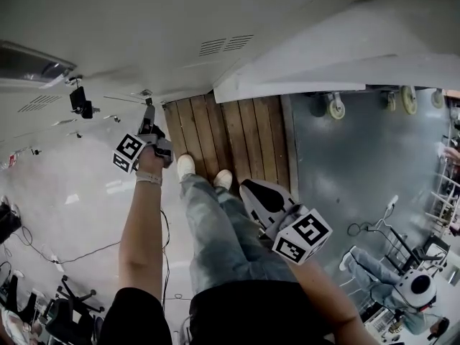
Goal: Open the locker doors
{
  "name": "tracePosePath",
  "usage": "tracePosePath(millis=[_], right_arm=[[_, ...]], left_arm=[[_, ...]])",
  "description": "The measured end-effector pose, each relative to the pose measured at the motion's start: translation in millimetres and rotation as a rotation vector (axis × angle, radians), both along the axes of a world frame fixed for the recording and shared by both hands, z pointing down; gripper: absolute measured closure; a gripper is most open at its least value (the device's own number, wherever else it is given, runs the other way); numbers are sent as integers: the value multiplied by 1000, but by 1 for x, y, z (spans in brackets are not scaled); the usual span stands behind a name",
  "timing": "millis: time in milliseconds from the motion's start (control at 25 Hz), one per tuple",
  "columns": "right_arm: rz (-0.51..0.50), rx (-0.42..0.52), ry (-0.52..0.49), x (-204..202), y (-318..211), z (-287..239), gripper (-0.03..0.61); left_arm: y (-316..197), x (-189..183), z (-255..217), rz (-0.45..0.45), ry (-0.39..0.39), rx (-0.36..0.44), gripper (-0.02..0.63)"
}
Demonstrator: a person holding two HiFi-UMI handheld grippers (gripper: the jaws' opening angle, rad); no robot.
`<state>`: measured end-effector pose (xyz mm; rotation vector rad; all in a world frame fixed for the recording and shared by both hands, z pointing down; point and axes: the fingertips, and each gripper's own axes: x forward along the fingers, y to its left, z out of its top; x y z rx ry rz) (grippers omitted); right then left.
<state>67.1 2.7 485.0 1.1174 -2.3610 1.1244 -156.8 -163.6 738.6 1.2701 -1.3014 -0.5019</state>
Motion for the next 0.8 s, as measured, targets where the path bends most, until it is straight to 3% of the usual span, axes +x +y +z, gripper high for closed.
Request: tracePosePath(millis=[120, 480, 600, 800], right_arm=[[3, -15, 11, 4, 2, 6, 535], [-9, -38, -10, 1, 0, 7, 535], [18, -58, -38, 2, -4, 10, 535], [40, -68, -62, -1, -8, 12, 535]], left_arm=[[-5, -1, 14, -61, 72, -14, 486], [-22, -7, 39, -156, 167, 3, 489], [-27, -7, 36, -178, 183, 40, 536], [-24, -5, 35, -196, 197, 47, 549]])
